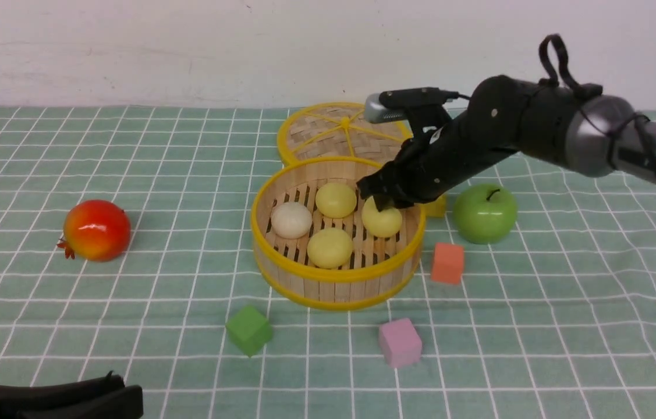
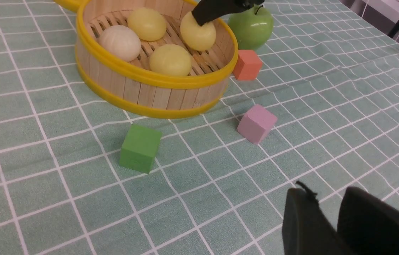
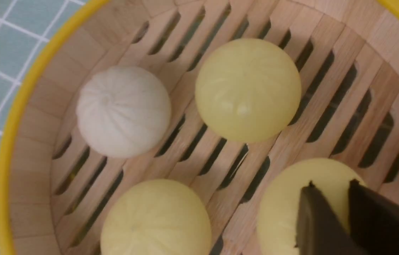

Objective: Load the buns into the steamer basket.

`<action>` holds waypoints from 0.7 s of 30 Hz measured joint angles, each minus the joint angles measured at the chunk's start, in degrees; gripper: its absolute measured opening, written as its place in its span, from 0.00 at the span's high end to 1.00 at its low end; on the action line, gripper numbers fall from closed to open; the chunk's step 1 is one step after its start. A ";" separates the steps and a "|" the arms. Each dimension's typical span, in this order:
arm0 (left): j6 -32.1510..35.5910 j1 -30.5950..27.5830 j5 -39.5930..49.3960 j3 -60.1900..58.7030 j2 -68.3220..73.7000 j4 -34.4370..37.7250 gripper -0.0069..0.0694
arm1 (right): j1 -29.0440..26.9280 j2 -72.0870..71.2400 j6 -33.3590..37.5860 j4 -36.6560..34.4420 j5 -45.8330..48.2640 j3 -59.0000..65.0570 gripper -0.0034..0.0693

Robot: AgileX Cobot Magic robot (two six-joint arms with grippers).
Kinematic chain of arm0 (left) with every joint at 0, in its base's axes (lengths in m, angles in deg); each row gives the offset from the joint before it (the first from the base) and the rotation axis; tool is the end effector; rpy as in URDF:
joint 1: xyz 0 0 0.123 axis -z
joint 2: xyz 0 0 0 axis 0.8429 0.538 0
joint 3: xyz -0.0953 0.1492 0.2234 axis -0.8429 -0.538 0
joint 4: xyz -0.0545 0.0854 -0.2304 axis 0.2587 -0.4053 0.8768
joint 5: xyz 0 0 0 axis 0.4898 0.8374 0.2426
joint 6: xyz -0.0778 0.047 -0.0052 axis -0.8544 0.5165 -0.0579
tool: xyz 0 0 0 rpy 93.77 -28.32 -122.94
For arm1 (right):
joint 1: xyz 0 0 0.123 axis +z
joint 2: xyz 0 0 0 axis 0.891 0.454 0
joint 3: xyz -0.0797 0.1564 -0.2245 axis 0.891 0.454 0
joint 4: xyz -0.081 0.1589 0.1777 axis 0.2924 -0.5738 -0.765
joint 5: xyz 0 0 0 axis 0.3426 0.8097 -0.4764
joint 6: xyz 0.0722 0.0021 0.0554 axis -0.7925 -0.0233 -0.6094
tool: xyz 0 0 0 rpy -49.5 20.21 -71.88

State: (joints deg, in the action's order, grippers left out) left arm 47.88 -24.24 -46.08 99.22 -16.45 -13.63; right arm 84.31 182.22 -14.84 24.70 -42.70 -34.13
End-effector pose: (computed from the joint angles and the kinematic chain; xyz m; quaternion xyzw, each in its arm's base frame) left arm 0.0841 -0.0633 0.2681 0.1440 0.7939 -0.2723 0.5243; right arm 0.4475 0.1954 0.2170 -0.1515 0.9191 0.1832 0.3142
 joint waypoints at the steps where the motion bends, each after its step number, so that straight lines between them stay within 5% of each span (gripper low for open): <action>1: 0.00 0.00 0.00 0.00 0.00 0.00 0.71 | 0.00 0.28 0.00 -0.45 -0.01 0.00 0.69; 7: 0.00 0.00 0.00 0.00 0.00 0.00 0.70 | 0.00 0.33 0.00 -1.68 0.33 -0.15 0.38; 12: 0.00 0.00 0.00 0.00 0.00 0.00 0.70 | 0.00 -5.53 0.00 -0.90 4.59 -0.15 0.27; 16: 0.00 0.00 0.00 0.00 0.00 0.00 0.70 | 0.00 -16.11 -0.84 3.26 15.49 -0.36 0.29; 21: 0.00 0.00 0.00 0.00 0.00 0.00 0.69 | 0.00 -30.89 -9.21 10.91 32.50 3.62 0.52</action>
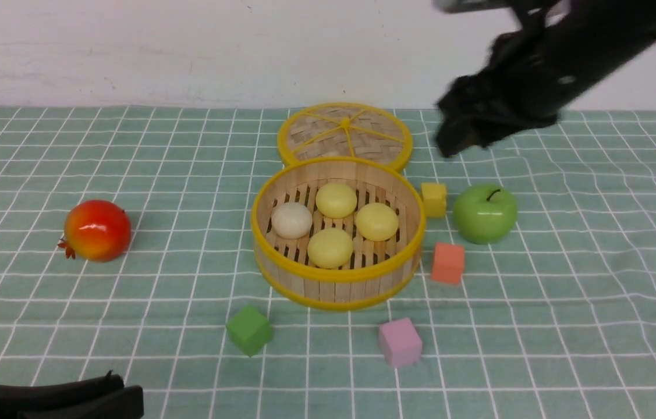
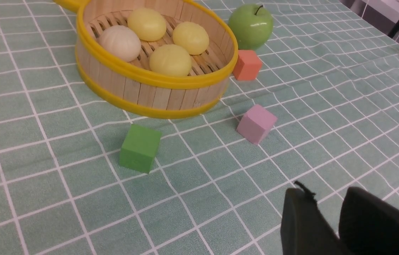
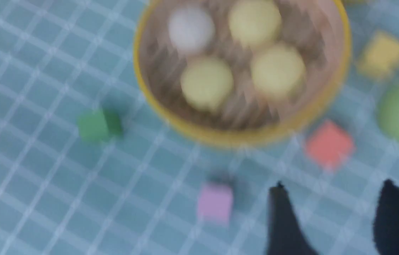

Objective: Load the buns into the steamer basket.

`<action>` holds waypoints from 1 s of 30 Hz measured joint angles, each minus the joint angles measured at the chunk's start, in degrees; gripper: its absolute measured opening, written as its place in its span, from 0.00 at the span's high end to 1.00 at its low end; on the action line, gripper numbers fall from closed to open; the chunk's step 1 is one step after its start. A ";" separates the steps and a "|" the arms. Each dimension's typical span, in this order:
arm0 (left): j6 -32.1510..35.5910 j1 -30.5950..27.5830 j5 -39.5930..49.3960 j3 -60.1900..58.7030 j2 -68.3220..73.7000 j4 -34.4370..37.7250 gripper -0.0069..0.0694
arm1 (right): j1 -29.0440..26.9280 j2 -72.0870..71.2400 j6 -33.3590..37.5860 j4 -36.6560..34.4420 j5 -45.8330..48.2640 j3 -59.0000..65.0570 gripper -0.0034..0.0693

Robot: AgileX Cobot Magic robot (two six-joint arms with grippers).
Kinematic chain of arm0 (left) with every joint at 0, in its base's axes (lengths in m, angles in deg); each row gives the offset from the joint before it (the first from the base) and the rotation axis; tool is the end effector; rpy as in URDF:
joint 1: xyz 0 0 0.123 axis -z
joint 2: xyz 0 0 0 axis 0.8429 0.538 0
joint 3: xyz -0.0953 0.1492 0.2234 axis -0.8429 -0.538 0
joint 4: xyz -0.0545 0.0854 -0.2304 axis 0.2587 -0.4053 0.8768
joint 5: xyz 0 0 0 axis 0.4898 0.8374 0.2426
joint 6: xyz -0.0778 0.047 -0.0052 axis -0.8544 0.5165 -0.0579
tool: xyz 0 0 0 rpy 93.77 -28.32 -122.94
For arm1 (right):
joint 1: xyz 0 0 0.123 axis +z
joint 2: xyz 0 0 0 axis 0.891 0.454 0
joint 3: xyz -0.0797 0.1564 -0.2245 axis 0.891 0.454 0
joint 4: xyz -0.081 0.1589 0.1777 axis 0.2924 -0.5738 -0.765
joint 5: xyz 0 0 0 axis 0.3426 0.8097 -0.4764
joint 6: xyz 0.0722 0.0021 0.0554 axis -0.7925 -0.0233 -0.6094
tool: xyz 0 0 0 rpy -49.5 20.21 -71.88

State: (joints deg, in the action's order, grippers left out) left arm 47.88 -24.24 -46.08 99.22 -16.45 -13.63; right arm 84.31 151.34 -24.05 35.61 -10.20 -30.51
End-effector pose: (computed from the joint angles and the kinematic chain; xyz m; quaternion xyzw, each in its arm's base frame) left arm 0.0841 -0.0633 0.2681 0.1440 0.7939 -0.2723 0.5243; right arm 0.3110 0.1400 0.3924 -0.1881 0.9328 0.1487 0.2691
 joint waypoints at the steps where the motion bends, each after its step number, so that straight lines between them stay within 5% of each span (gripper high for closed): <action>1: 0.00 0.00 0.00 0.00 0.00 0.00 0.69 | 0.00 -2.66 -1.26 0.99 1.22 1.77 0.58; 9: 0.00 0.00 0.00 0.00 0.00 0.00 0.69 | 0.00 -21.02 -5.86 4.86 3.56 22.51 0.97; 23: 0.00 0.00 0.00 0.00 0.00 0.00 0.69 | -0.34 -36.38 -5.86 5.17 6.20 29.87 0.98; 26: 0.00 0.00 0.00 0.00 0.00 0.00 0.69 | -4.07 -43.54 -5.45 5.58 5.03 32.67 0.98; 30: 0.00 0.00 0.00 -0.01 0.00 0.00 0.68 | -11.36 -59.50 0.18 7.21 -8.00 46.72 0.97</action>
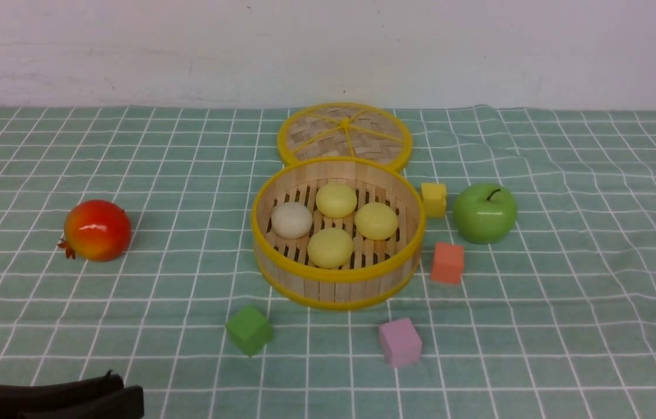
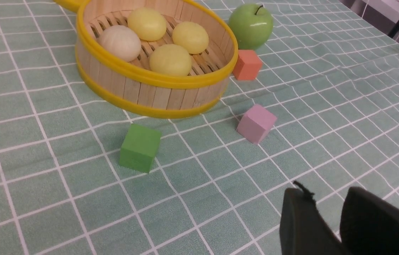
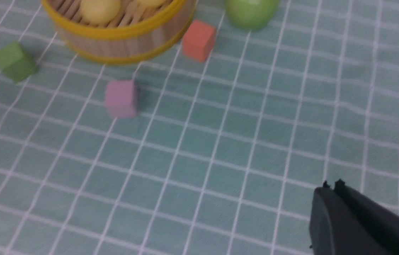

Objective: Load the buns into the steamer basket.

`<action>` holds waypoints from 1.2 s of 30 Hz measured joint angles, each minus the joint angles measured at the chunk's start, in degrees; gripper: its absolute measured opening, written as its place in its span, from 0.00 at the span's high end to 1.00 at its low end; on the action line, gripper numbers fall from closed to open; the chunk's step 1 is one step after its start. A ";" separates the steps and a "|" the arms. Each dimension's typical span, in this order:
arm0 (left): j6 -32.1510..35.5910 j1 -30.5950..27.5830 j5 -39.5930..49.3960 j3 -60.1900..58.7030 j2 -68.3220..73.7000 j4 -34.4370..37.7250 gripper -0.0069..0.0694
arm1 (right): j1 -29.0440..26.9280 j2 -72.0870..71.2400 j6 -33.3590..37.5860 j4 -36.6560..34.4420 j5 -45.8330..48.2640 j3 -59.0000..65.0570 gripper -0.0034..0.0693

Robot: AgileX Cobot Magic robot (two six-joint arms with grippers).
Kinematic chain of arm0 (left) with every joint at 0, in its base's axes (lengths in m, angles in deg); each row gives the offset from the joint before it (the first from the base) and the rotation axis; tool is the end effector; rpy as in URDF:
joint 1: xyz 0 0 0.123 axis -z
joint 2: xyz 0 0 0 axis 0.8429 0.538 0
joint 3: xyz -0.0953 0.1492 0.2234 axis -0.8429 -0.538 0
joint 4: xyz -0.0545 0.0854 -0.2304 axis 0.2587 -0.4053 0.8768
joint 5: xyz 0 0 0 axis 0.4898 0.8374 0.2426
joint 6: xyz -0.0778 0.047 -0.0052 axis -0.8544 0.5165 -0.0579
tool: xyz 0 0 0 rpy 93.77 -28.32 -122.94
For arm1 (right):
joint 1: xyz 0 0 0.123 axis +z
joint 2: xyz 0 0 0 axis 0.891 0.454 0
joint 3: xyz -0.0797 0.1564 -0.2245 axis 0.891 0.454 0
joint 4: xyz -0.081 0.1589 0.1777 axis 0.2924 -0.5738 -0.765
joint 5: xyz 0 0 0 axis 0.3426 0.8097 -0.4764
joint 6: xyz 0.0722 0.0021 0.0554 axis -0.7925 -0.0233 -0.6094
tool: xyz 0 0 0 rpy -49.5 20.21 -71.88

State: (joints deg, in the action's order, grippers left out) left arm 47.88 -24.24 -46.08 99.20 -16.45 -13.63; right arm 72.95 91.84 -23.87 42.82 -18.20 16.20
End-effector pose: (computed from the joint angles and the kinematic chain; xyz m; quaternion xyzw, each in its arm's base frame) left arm 0.0841 -0.0633 0.2679 0.1440 0.7940 -0.2723 0.5241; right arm 0.0772 0.0202 0.3677 -0.0990 0.8823 0.0687 0.4550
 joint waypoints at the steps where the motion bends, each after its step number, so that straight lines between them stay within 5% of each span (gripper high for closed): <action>1: 0.00 0.00 0.00 0.00 0.00 0.00 0.68 | -1.49 -4.26 1.69 0.08 -4.36 5.21 0.97; 7: 0.00 0.00 0.00 0.00 0.00 0.00 0.67 | -7.09 -25.64 3.71 0.49 -26.98 37.96 0.97; 11: 0.00 0.00 0.00 0.00 0.00 0.00 0.67 | -8.74 -32.11 1.33 0.49 -34.05 49.45 0.97; 36: 0.00 0.00 0.00 -0.06 0.00 0.00 0.64 | -9.17 -32.67 -1.34 -0.61 -35.37 49.97 0.96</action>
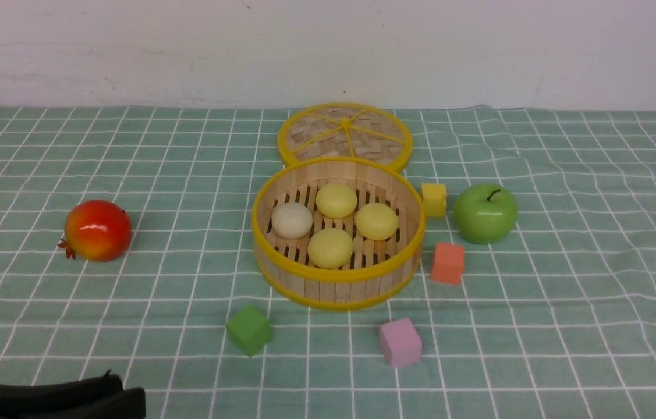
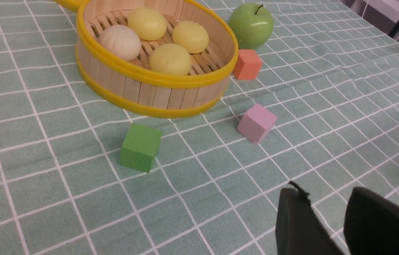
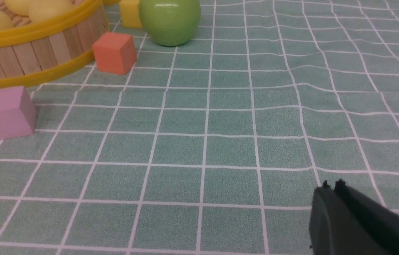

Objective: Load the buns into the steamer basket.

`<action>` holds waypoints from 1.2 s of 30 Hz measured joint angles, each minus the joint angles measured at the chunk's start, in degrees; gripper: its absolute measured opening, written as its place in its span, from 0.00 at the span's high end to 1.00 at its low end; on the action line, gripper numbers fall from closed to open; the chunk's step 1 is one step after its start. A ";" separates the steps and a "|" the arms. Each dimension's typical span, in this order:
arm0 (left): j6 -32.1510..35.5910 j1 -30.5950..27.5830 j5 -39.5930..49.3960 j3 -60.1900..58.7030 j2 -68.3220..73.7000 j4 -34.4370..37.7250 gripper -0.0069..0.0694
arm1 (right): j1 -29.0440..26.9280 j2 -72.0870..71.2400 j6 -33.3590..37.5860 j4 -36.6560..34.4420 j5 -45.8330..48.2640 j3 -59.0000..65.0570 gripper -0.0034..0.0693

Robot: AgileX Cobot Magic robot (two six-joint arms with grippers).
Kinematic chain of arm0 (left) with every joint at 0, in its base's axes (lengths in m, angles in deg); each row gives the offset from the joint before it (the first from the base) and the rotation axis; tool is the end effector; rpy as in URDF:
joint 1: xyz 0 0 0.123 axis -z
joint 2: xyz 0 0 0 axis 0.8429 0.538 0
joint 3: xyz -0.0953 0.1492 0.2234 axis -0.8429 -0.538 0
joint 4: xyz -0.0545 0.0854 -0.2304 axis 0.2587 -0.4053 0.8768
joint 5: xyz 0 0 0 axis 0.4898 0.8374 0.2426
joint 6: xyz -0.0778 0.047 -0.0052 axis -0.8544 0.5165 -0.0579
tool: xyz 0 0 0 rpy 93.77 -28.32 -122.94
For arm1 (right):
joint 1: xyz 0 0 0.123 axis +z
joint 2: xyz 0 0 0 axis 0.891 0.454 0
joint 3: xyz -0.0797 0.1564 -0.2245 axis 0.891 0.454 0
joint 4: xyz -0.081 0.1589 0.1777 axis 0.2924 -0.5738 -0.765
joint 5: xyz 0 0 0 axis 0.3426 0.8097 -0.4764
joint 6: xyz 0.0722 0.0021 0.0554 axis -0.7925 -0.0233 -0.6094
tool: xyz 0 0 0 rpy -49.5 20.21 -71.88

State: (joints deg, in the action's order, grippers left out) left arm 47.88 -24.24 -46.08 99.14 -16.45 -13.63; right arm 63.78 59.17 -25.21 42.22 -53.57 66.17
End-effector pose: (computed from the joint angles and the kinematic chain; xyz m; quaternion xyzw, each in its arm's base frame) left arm 0.0840 -0.0633 0.2676 0.1440 0.7943 -0.2721 0.5238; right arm 0.0522 0.0040 0.1743 0.0054 0.8050 0.0344 0.5922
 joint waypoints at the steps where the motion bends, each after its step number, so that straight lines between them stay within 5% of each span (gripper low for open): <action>1: 0.00 0.00 0.00 0.00 0.00 0.00 0.64 | 0.00 0.00 0.00 0.00 0.00 0.00 0.96; 12: 0.00 -1.05 -7.83 -1.26 -1.22 -1.98 0.62 | 0.00 0.00 0.00 0.00 0.00 0.00 0.94; 20: -5.03 -17.56 -15.88 -9.87 -15.60 -6.02 0.63 | 0.00 0.00 0.00 0.00 0.00 0.00 0.93; 24: -10.65 -26.56 -10.87 -18.66 -27.20 -12.58 0.79 | 0.00 0.00 0.00 0.00 0.00 0.00 0.93; 28: -12.69 -27.24 0.51 -20.66 -27.93 -14.34 0.93 | 0.00 -0.05 0.00 0.00 0.00 0.00 0.92; 36: -13.37 -27.24 6.71 -20.96 -27.93 -14.58 0.93 | 0.00 -0.05 0.00 0.00 0.00 0.00 0.91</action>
State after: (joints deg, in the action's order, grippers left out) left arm 34.51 -51.48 -39.37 78.18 -44.38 -28.21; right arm 63.78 59.11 -25.21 42.22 -53.57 66.17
